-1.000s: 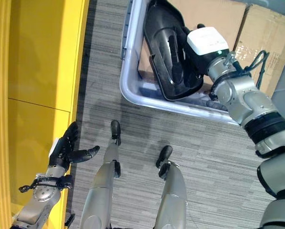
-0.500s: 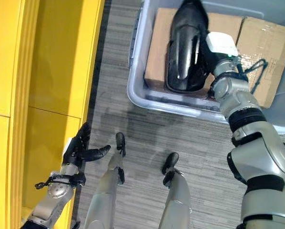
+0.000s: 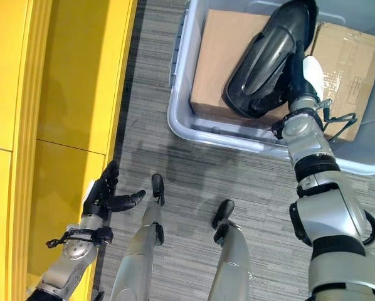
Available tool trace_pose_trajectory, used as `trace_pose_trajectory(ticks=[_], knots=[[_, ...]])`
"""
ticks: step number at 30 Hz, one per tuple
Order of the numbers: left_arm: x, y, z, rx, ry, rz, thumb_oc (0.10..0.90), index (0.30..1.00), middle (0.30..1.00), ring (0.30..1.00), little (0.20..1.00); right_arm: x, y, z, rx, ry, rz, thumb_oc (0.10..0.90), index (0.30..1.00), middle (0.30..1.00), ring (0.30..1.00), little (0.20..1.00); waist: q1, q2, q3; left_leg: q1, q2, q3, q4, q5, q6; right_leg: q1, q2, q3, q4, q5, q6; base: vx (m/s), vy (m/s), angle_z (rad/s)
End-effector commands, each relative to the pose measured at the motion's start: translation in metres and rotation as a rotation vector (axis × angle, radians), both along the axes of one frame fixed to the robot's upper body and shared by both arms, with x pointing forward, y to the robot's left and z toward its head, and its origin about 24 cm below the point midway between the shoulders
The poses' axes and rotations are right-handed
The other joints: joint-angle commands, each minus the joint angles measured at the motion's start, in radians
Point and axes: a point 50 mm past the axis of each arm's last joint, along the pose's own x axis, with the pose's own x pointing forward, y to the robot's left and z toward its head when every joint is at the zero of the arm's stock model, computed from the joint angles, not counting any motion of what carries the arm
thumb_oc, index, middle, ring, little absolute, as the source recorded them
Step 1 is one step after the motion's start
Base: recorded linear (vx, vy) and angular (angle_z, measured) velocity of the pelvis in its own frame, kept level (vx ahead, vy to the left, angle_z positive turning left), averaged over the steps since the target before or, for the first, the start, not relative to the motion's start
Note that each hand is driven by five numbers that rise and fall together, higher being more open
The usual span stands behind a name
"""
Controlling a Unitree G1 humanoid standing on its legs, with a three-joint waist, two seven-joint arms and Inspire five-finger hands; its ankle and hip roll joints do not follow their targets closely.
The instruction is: Move parts from the plastic box to the shelf.
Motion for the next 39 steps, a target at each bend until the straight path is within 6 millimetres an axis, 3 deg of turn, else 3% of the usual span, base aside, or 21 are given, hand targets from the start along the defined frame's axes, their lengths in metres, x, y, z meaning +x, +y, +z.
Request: trace_pose_trajectory(ticks=[1, 6, 9, 11, 17, 18, 24, 29, 36, 39], knots=[[0.013, 0.006, 0.037, -0.019, -0.173, 0.033, 0.9, 1.0, 1.0, 1.0, 1.0, -0.012, -0.034, -0.037, 0.146, 0.168, -0.173, 0.9, 1.0, 1.0, 1.0, 1.0, 0.016, -0.016, 0.11, 0.179, 0.082, -0.01, 0.006, -0.147, -0.124, 0.164, 0.016, 0.007, -0.269, 0.125, 0.079, 0.0, 0.0, 0.0], [0.013, 0.01, 0.036, -0.026, -0.164, 0.065, 0.9, 1.0, 1.0, 1.0, 1.0, -0.002, -0.008, -0.025, 0.273, 0.038, -0.088, 0.9, 1.0, 1.0, 1.0, 1.0, 0.007, -0.028, 0.11, 0.189, 0.083, -0.007, 0.009, -0.152, -0.124, 0.176, 0.02, 0.014, -0.276, 0.127, 0.079, 0.0, 0.002, -0.01], [0.012, 0.014, 0.036, -0.022, -0.155, 0.104, 0.9, 1.0, 1.0, 1.0, 1.0, 0.004, 0.041, 0.007, 0.318, -0.169, 0.103, 0.9, 1.0, 1.0, 1.0, 1.0, -0.014, -0.053, 0.11, 0.198, 0.086, 0.002, 0.011, -0.156, -0.125, 0.179, 0.025, 0.022, -0.281, 0.13, 0.077, -0.02, 0.013, -0.09], [0.011, 0.015, 0.035, -0.021, -0.146, 0.112, 0.9, 1.0, 1.0, 1.0, 1.0, 0.0, 0.072, 0.022, 0.387, -0.272, 0.248, 0.9, 1.0, 1.0, 1.0, 1.0, -0.027, -0.065, 0.11, 0.204, 0.087, 0.008, 0.011, -0.158, -0.124, 0.178, 0.028, 0.026, -0.281, 0.131, 0.076, -0.02, 0.017, -0.18], [0.008, 0.018, 0.034, -0.01, -0.134, 0.127, 0.9, 1.0, 1.0, 1.0, 1.0, -0.018, 0.099, 0.035, 0.441, -0.395, 0.409, 0.9, 1.0, 1.0, 1.0, 1.0, -0.045, -0.083, 0.11, 0.216, 0.09, 0.013, 0.01, -0.159, -0.124, 0.186, 0.031, 0.032, -0.283, 0.135, 0.073, -0.01, -0.001, -0.1], [0.005, 0.021, 0.032, -0.005, -0.126, 0.139, 0.9, 1.0, 1.0, 1.0, 1.0, -0.03, 0.107, 0.042, 0.458, -0.464, 0.477, 0.9, 1.0, 1.0, 1.0, 1.0, -0.051, -0.09, 0.11, 0.22, 0.091, 0.014, 0.01, -0.159, -0.124, 0.188, 0.031, 0.034, -0.284, 0.136, 0.073, -0.02, -0.006, -0.05], [-0.002, 0.028, 0.033, 0.012, -0.125, 0.164, 0.9, 1.0, 1.0, 1.0, 1.0, -0.062, 0.117, 0.05, 0.415, -0.573, 0.601, 0.9, 1.0, 1.0, 1.0, 1.0, -0.06, -0.1, 0.11, 0.235, 0.092, 0.021, 0.009, -0.159, -0.125, 0.2, 0.033, 0.04, -0.294, 0.143, 0.072, -0.02, -0.001, -0.01], [-0.008, 0.034, 0.036, 0.026, -0.135, 0.187, 0.9, 1.0, 1.0, 1.0, 1.0, -0.087, 0.109, 0.055, 0.235, -0.639, 0.587, 0.9, 1.0, 1.0, 1.0, 1.0, -0.067, -0.106, 0.11, 0.225, 0.093, 0.031, 0.01, -0.141, -0.119, 0.194, 0.032, 0.03, -0.304, 0.166, 0.061, -0.04, -0.001, -0.02], [-0.011, 0.035, 0.037, 0.034, -0.148, 0.201, 0.9, 1.0, 1.0, 1.0, 1.0, -0.101, 0.1, 0.06, 0.042, -0.68, 0.513, 0.9, 1.0, 1.0, 1.0, 1.0, -0.071, -0.105, 0.11, 0.226, 0.097, 0.036, 0.012, -0.14, -0.121, 0.193, 0.035, 0.034, -0.312, 0.174, 0.062, 0.0, -0.001, -0.01], [-0.012, 0.036, 0.038, 0.044, -0.158, 0.205, 0.9, 1.0, 1.0, 1.0, 1.0, -0.107, 0.095, 0.065, -0.145, -0.682, 0.448, 0.9, 1.0, 1.0, 1.0, 1.0, -0.073, -0.104, 0.11, 0.227, 0.1, 0.041, 0.011, -0.14, -0.122, 0.191, 0.038, 0.037, -0.315, 0.175, 0.064, 0.0, 0.0, 0.0]])
